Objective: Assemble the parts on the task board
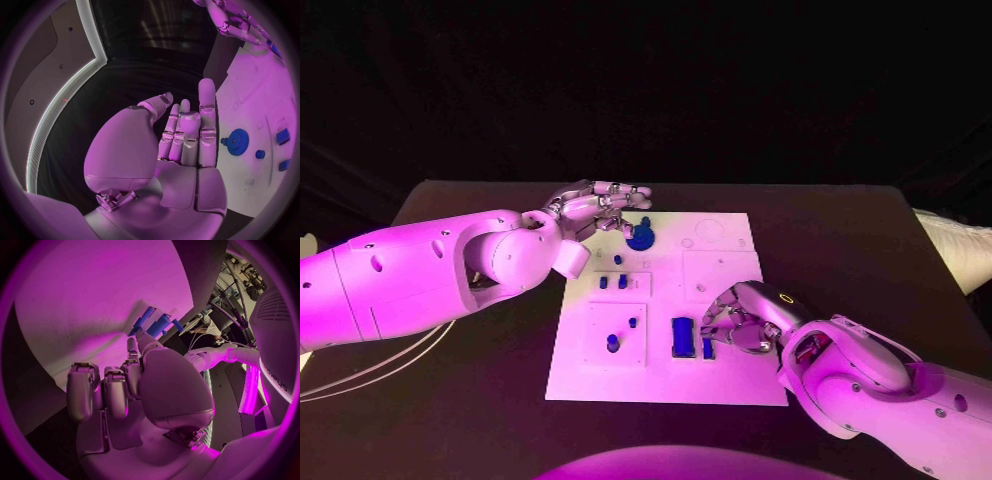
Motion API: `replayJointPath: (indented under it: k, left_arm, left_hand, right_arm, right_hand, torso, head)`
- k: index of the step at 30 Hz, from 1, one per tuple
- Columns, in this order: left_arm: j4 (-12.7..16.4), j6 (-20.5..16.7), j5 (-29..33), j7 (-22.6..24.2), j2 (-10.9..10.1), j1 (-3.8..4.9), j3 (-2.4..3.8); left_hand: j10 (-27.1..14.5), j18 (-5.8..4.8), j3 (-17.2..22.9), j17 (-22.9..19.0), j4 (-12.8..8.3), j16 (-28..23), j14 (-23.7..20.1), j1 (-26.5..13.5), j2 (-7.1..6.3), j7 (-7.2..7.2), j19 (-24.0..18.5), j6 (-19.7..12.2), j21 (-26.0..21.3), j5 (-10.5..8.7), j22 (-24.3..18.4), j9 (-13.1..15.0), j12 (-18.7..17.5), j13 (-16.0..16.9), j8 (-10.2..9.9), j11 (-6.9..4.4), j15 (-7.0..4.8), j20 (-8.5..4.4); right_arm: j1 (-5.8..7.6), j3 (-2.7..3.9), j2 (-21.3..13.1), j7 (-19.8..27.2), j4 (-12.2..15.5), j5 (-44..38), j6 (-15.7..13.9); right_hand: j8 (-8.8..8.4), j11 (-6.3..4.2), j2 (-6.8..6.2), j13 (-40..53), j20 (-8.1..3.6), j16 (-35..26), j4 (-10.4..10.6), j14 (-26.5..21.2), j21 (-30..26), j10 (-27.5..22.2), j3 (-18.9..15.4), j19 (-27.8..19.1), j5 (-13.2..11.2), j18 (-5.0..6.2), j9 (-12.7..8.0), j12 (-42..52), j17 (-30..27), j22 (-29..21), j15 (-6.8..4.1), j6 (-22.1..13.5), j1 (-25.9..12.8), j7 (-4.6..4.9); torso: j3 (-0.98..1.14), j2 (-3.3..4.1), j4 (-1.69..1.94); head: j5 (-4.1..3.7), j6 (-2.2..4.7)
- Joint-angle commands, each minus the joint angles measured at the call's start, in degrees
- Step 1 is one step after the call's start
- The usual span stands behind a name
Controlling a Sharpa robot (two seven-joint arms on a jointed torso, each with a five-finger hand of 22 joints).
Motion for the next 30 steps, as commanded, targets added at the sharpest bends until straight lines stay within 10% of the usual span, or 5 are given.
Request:
replayJointPath:
  k: [1, 12, 19, 25, 30]
  left_arm:
    - [0.1, 1.0, -0.4, 0.2, 0.1, 0.03, 0.03]
    - [-0.2, 1.0, -0.4, 0.2, 0.2, 0.02, 0.02]
    - [-1.1, 0.3, -0.2, 0.4, 0.7, -0.10, -0.11]
    - [-3.4, -0.5, 1.4, 1.4, 1.9, -0.37, -0.36]
    - [-6.2, -1.1, 2.9, 3.1, 2.9, -0.87, -0.47]
  left_hand:
    - [-0.2, 0.64, -0.3, -0.1, -0.1, 0.4, -0.3, -0.1, 0.63, 0.02, -0.1, -0.3, -0.3, 0.29, -0.1, 0.1, 0.3, 0.0, 0.2, -0.01, 0.01, 0.27]
    - [-0.2, 0.64, -0.3, -0.1, -0.1, 0.4, -0.3, -0.1, 0.63, 0.02, -0.1, -0.3, -0.3, 0.29, -0.1, 0.1, 0.3, 0.0, 0.2, -0.01, 0.01, 0.27]
    - [-0.3, 0.63, -0.3, -0.4, -0.1, 0.3, -0.4, -0.1, 0.66, 0.04, -0.1, -0.4, -0.3, 0.29, -0.1, 0.1, 0.4, 0.0, 0.2, 0.01, 0.02, 0.28]
    - [-1.0, 0.51, -0.8, -13.8, -0.3, -7.4, -10.0, -0.2, 0.82, 0.20, -4.8, -0.5, -3.0, 0.25, -1.1, 0.1, 1.6, -0.1, 1.1, 0.33, 0.50, 0.70]
    - [0.3, 0.53, -1.8, -17.7, -0.1, -13.3, -15.4, -0.7, 1.50, -0.55, -10.6, 1.6, -6.7, 0.22, -2.9, 0.3, 3.1, 0.0, 2.7, -0.15, 0.66, 1.02]
  right_arm:
    - [-0.07, 0.00, -0.1, 0.2, 0.0, 0.7, -2.9]
    - [0.10, 0.28, -1.8, 5.5, 1.9, 10.1, -9.9]
    - [3.71, 0.77, -3.9, 19.1, 0.8, 38.2, -12.6]
    - [6.54, 0.88, -3.3, 29.7, -4.9, 58.9, -10.7]
    - [7.54, 1.09, -0.8, 35.2, -12.0, 68.2, -7.4]
  right_hand:
    - [0.21, -0.21, -0.37, 0.4, -0.27, 0.1, 0.2, 5.8, 0.0, 0.4, -0.7, 1.2, 0.0, -0.55, 0.0, -0.3, 14.9, 2.5, -0.24, -0.8, -1.3, 0.17]
    - [-0.27, 1.06, -0.72, -1.0, 0.57, -0.5, 3.1, 5.7, -0.8, -0.7, -4.2, 0.7, 0.2, -0.34, -0.4, -2.6, 14.1, 1.3, 0.85, -4.4, -5.2, 1.59]
    - [-0.67, 2.07, 0.33, -6.2, 1.33, -4.7, 3.1, 4.2, -6.2, -4.8, -6.6, -2.2, 5.6, 1.19, -0.9, -10.9, 9.0, -5.4, 1.53, -7.8, -3.2, 2.62]
    - [-1.69, 3.18, 2.89, -26.9, 2.26, -29.7, 1.0, -4.6, -33.7, -19.0, -5.4, -15.7, 6.2, 6.80, -1.8, -41.1, -14.9, -35.5, 2.37, -10.0, 1.8, 4.01]
    - [-2.96, 3.31, 3.51, -39.2, 2.96, -55.2, -0.7, -11.5, -46.4, -21.0, -2.2, -18.4, 4.0, 7.12, -2.5, -53.2, -33.8, -45.1, 3.18, -8.1, 5.5, 3.87]
  torso:
    - [-0.04, -0.04, 0.02]
    - [-0.09, -0.18, -0.06]
    - [-0.45, -0.96, -0.44]
    - [-1.11, -2.51, -0.21]
    - [-1.55, -4.02, -0.07]
  head:
    - [-0.06, 0.12]
    - [-0.20, 0.40]
    - [-0.42, 0.95]
    - [-0.66, 1.83]
    - [-0.90, 2.94]
